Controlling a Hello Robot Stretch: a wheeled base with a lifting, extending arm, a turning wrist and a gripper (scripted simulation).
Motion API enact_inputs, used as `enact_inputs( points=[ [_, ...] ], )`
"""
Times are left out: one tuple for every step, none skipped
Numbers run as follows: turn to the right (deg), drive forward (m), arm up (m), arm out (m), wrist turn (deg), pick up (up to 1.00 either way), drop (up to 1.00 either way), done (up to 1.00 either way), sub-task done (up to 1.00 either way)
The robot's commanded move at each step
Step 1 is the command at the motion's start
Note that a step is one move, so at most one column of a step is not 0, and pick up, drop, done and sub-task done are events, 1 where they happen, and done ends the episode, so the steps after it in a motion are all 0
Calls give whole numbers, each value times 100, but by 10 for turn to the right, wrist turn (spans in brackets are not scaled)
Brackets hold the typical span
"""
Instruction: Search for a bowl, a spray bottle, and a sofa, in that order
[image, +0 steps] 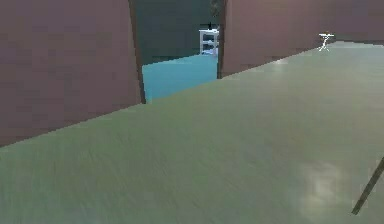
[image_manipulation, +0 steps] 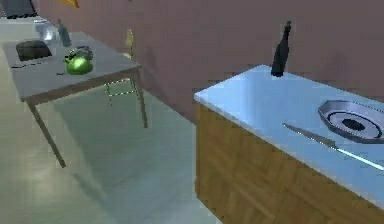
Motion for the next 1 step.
enact_inputs(
  points=[
    [0, 100, 0, 0, 0, 0, 0, 0, 0]
  ],
)
